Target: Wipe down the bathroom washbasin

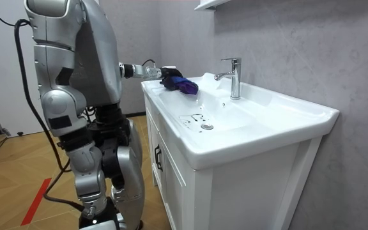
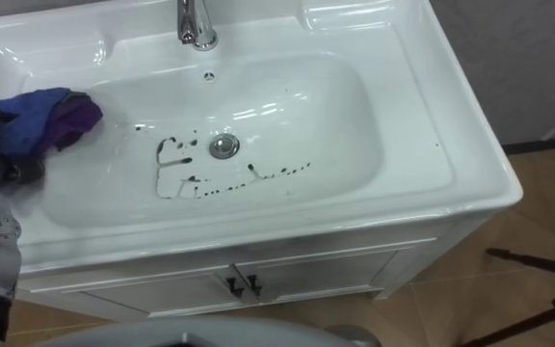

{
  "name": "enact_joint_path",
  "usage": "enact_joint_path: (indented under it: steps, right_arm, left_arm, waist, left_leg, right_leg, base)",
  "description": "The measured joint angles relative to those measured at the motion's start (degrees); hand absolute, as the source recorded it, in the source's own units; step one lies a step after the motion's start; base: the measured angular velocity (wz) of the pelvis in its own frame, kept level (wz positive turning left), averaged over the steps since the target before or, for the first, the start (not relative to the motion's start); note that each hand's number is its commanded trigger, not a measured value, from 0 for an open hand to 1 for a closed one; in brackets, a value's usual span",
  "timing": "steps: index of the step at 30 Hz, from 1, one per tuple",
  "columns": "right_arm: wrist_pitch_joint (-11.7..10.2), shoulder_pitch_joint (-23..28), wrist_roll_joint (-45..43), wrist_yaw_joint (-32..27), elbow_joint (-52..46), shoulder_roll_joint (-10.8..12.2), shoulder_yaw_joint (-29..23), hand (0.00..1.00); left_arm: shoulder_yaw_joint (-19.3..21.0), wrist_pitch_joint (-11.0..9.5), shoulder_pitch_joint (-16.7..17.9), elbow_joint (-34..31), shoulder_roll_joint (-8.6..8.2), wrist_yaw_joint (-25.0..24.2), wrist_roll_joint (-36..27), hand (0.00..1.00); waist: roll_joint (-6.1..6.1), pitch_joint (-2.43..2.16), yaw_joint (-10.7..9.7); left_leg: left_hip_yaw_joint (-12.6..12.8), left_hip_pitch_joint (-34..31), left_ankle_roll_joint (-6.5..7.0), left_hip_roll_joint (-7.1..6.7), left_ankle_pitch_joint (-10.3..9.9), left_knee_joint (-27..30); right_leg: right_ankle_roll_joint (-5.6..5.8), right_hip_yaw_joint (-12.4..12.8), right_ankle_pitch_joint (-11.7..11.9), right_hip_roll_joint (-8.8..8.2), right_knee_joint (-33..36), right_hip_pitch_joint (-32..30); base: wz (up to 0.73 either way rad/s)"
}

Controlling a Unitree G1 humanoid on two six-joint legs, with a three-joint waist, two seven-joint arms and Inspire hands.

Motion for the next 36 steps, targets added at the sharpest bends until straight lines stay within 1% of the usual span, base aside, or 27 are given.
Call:
enact_joint_path:
  steps: [3, 12, 18, 20, 28, 32, 36]
  right_arm:
    - [-0.02, -0.12, -0.17, -0.70, -0.05, 0.00, 0.00, 0.00]
    - [-0.12, -0.18, -0.48, -1.45, -1.91, -0.11, 0.02, 0.00]
    - [-1.30, -0.78, -0.07, -1.30, -1.95, -0.12, 0.17, 0.00]
    - [-1.93, -0.48, 0.64, -1.16, -1.68, -0.15, 0.43, 0.00]
    - [-3.30, -0.24, 0.96, -0.04, -1.54, -0.30, 0.60, 0.00]
    - [-3.54, -0.73, 1.26, -0.07, -1.50, -0.37, 0.73, 0.00]
    - [-4.03, -1.29, 1.26, -0.08, -1.03, -0.44, 2.43, 0.00]
  left_arm:
    - [0.23, 0.42, -0.15, -0.01, 0.00, -0.02, 0.09, 1.00]
    - [0.19, 0.29, -0.04, 0.20, -0.01, 0.12, -0.16, 1.00]
    - [0.12, -0.22, 0.86, -0.99, -0.17, 0.25, -0.19, 1.00]
    - [0.10, -0.30, 0.94, -1.34, -0.48, 0.25, -0.08, 1.00]
    - [-0.57, -0.25, 0.92, -2.01, -2.34, 1.35, 0.07, 1.00]
    - [-1.84, -0.22, 0.91, -2.17, -2.42, 1.63, 0.36, 1.00]
    - [-2.67, -0.13, 1.05, -3.39, -2.54, 1.22, 0.31, 1.00]
  waist:
    - [-0.02, -0.01, 0.03]
    - [-0.13, -0.05, 0.17]
    - [-0.23, -0.16, 0.17]
    - [-0.37, -0.24, -0.05]
    - [-0.25, -0.14, -0.39]
    - [-0.11, -0.01, -0.90]
    - [-0.13, 0.09, -1.68]
  left_leg:
    - [0.03, 0.02, 0.00, 0.02, 0.00, 0.02]
    - [0.03, 0.53, 0.00, -0.02, 0.00, 0.07]
    - [-0.09, 0.54, 0.00, -0.03, 0.00, 0.08]
    - [-0.12, 0.61, 0.00, -0.04, 0.00, 0.13]
    - [-0.02, 0.47, 0.00, -0.01, 0.00, 0.17]
    - [-0.06, 0.36, 0.00, -0.07, -0.01, 0.03]
    - [-0.25, -0.07, 0.00, -0.06, -0.01, 0.04]
  right_leg:
    - [0.00, -0.01, -0.02, 0.00, -0.08, 0.01]
    - [-0.04, -0.09, -0.13, 0.00, -0.97, 0.59]
    - [-0.04, -0.22, -0.11, 0.07, -1.51, 0.96]
    - [-0.03, -0.35, -0.11, 0.06, -1.57, 1.52]
    - [-0.03, -0.49, -0.11, 0.04, -1.70, 1.89]
    - [0.00, -0.67, -0.13, -0.03, -1.77, 1.66]
    - [0.01, -0.89, -0.14, -0.07, -1.70, 1.39]
  base:
    - [0.00]
    - [0.00]
    - [0.01]
    - [0.06]
    - [0.08]
    - [0.07]
    - [0.06]
